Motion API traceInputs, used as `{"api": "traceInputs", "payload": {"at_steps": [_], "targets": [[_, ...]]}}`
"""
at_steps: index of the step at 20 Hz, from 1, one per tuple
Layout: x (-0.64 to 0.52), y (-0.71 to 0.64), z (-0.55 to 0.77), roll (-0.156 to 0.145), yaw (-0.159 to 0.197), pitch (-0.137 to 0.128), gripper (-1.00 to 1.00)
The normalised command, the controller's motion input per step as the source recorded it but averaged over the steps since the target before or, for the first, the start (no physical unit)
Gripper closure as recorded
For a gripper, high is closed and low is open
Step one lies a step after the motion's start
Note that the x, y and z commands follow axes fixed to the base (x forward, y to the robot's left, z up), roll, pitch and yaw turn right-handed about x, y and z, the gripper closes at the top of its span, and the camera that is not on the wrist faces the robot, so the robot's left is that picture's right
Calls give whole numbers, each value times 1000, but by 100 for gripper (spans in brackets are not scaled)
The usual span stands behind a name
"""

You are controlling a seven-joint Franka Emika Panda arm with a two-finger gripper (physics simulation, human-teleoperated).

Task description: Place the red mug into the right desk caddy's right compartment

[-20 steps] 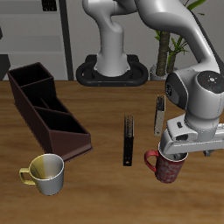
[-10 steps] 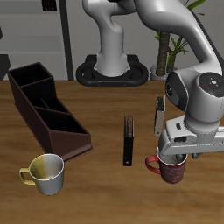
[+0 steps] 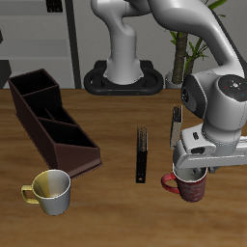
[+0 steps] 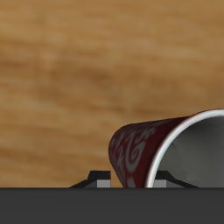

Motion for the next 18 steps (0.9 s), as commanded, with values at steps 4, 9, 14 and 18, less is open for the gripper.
{"api": "traceInputs", "payload": {"at_steps": [4, 9, 14, 18], "targets": [[-86, -81, 354, -6, 30, -62, 100], [-166, -58, 674, 3, 18, -94, 100], [-265, -101, 769, 5, 14, -87, 100], [-247, -224, 731, -10, -4, -74, 100]]}}
